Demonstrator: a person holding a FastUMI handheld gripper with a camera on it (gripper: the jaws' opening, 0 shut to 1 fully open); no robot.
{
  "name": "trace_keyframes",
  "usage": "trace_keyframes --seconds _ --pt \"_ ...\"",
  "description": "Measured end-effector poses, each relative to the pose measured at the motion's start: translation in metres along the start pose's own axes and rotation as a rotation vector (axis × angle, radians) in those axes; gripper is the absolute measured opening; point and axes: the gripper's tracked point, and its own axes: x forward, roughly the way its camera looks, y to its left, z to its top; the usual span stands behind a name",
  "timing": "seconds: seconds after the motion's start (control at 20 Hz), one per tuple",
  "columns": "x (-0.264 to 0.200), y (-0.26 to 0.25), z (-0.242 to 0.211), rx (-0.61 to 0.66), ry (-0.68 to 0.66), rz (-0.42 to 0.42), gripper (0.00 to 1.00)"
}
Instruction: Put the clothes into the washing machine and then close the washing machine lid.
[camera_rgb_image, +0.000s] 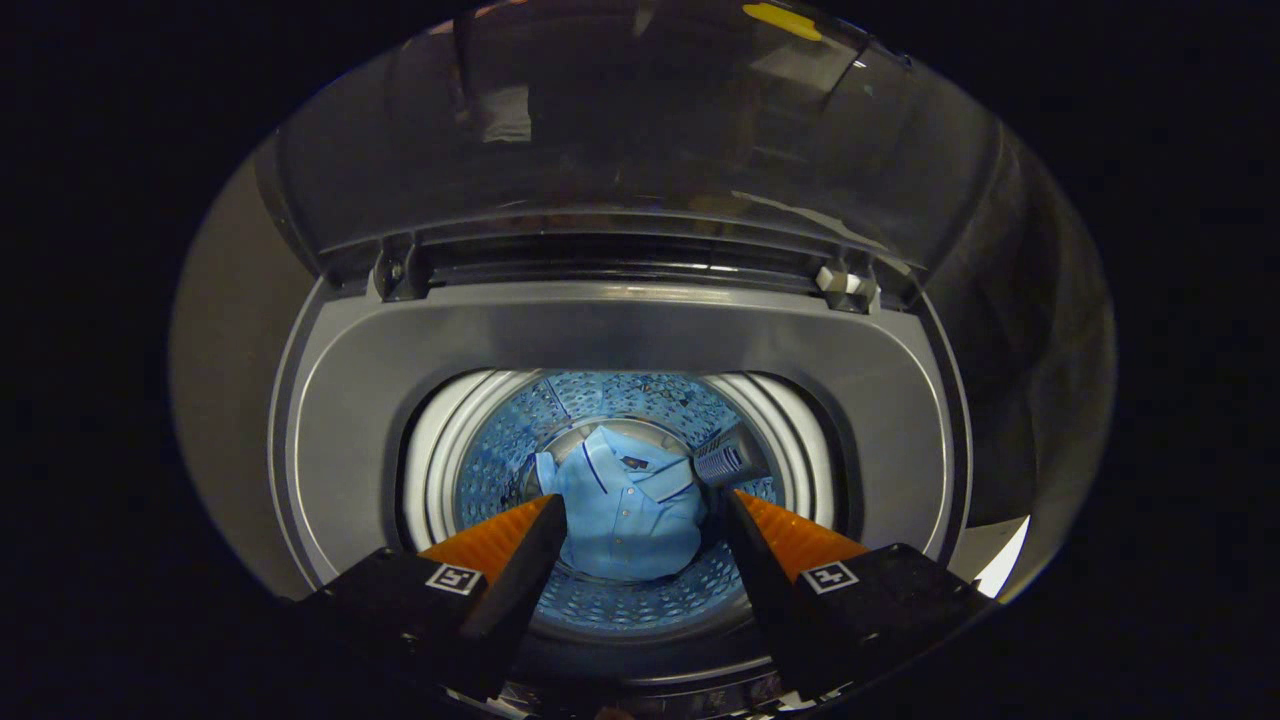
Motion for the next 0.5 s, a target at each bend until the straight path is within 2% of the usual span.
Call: trace_keyframes --seconds 0.5 --pt "-0.09 -0.019 0.063 0.034 -0.225 -0.031 0.99"
